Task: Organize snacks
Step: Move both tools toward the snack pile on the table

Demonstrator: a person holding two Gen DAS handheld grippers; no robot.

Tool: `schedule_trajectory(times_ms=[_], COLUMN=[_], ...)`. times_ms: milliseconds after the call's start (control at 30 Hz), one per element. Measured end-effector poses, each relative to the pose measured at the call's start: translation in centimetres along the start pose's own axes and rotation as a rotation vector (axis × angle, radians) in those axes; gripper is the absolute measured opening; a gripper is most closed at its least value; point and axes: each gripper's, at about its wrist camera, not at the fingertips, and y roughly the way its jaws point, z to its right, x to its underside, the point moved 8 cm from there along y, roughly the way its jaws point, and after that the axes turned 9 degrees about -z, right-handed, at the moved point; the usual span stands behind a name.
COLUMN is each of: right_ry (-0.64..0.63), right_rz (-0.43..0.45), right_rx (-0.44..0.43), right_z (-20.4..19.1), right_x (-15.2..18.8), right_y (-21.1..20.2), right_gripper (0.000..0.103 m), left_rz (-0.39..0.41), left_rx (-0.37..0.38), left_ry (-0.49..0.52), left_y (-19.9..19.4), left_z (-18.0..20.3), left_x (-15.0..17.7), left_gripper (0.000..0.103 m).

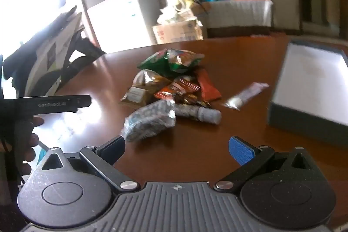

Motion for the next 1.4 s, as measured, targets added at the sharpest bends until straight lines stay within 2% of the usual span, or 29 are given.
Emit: schedule_trajectory(times_ms=[100, 167, 300, 400, 700, 767, 900, 1067, 1200, 1400], right_ry=[-0.115, -0.176, -0.178, -0.204, -0.142, -0.147, -0.148, -0.091, -0.054, -0.071], right_rz=[-0.001, 0.003, -0.023, -0.012, -0.002, -0.010, -0.004, 0.023, 0.030, 0.023], right_rx=[0.015, 0.039, 0.003, 0.031, 0.039, 0.065, 0.089, 0.100, 0.100, 0.103], right_z=[-1.1, -1.4, -1.8, -1.7, 0.0, 0.2, 1.0, 2.3, 3.0, 2.6], right_x=[-1.0, -1.3, -0.6, -0.6, -0.5, -0.4, -0.5, -1.0, -1.0, -0.9], right_y=[1.0, 1.5, 2.0, 1.7, 0.9, 1.0, 0.6, -0.3, -0.7, -0.4], right_gripper=[0.103, 0.103, 0.103, 0.103, 0.103, 0.103, 0.103, 0.103, 0.103, 0.103], left_rz=[0.051, 0.068, 0.051, 0.053, 0.033, 0.025, 0.003, 0.010, 0.003, -0.007], left_rx=[-0.012, -0.004, 0.016, 0.038, 0.157, 0.144, 0.176, 0.188, 0.195, 0.203], left_ry=[0.005, 0.051, 0.129, 0.197, 0.246, 0.252, 0.260, 0.303, 0.297, 0.298], left_y=[-0.7, -0.4, -0.4, 0.1, 1.0, 1.2, 1.7, 1.7, 1.9, 2.5], left_z=[0.3, 1.1, 2.3, 3.6, 6.6, 7.2, 8.0, 9.2, 9.4, 9.5], left_x=[0.7, 1.0, 1.8, 2.5, 3.3, 3.5, 3.5, 4.0, 3.9, 3.8], left_gripper=[0.103, 0.103, 0.103, 0.103, 0.102, 0.102, 0.102, 0.102, 0.102, 0.102])
